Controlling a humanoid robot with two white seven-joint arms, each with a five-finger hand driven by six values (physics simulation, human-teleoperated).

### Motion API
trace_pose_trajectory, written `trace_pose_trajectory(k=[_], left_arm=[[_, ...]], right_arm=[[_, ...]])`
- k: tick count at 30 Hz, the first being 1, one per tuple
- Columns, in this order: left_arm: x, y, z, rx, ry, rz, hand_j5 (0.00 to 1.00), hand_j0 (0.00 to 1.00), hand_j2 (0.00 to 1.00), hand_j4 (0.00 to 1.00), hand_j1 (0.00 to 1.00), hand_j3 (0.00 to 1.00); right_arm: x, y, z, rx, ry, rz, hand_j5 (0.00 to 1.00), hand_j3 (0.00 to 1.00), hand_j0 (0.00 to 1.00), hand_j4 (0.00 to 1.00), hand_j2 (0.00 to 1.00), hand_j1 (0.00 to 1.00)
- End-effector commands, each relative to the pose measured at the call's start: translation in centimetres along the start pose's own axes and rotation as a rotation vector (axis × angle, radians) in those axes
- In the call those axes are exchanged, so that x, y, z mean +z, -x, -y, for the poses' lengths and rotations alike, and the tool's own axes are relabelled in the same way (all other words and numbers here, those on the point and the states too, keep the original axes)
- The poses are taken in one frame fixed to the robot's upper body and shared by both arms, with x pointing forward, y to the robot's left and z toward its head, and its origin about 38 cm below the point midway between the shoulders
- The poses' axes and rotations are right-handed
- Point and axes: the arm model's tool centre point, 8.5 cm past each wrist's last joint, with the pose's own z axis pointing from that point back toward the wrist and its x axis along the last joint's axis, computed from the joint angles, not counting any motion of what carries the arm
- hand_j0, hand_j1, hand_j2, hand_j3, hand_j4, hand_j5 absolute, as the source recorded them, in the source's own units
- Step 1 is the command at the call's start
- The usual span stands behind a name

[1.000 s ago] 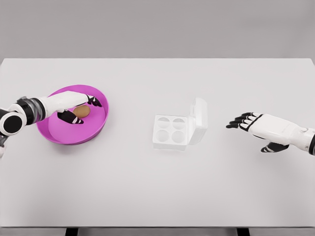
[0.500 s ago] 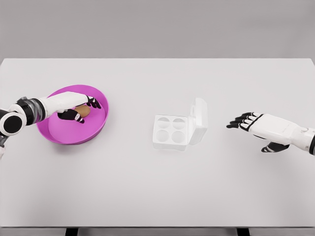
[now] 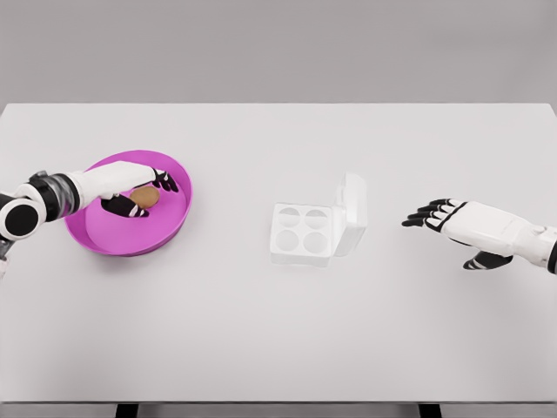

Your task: Pack egg into the box and close the box lid

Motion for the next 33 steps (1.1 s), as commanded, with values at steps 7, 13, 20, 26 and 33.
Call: trace_pose_trajectory(k=[7, 13, 20, 26, 33], left_arm=[[0.08, 0.09, -0.05, 0.0, -0.001, -0.002, 0.7, 0.7, 0.7, 0.7, 0.7, 0.7], [0.08, 0.1, 0.03, 0.001, 0.0, -0.002, 0.62, 0.62, 0.62, 0.62, 0.62, 0.62], [0.12, 0.14, 0.02, 0.001, 0.001, -0.003, 0.55, 0.55, 0.55, 0.55, 0.55, 0.55], [0.21, 0.23, -0.07, 0.003, -0.002, -0.004, 0.48, 0.48, 0.48, 0.48, 0.48, 0.48], [0.3, 0.18, -0.32, 0.003, -0.009, -0.002, 0.41, 0.41, 0.41, 0.41, 0.41, 0.41]], right_arm=[[0.06, 0.08, 0.03, -0.006, 0.003, -0.002, 1.0, 1.0, 1.0, 1.0, 1.0, 1.0], [0.08, 0.18, -0.07, -0.009, 0.001, -0.004, 1.0, 1.0, 1.0, 1.0, 1.0, 1.0], [0.08, 0.18, -0.07, -0.009, 0.001, -0.004, 1.0, 1.0, 1.0, 1.0, 1.0, 1.0], [0.08, 0.18, -0.07, -0.009, 0.001, -0.004, 1.0, 1.0, 1.0, 1.0, 1.0, 1.0], [0.08, 0.18, -0.07, -0.009, 0.001, -0.004, 1.0, 1.0, 1.0, 1.0, 1.0, 1.0]])
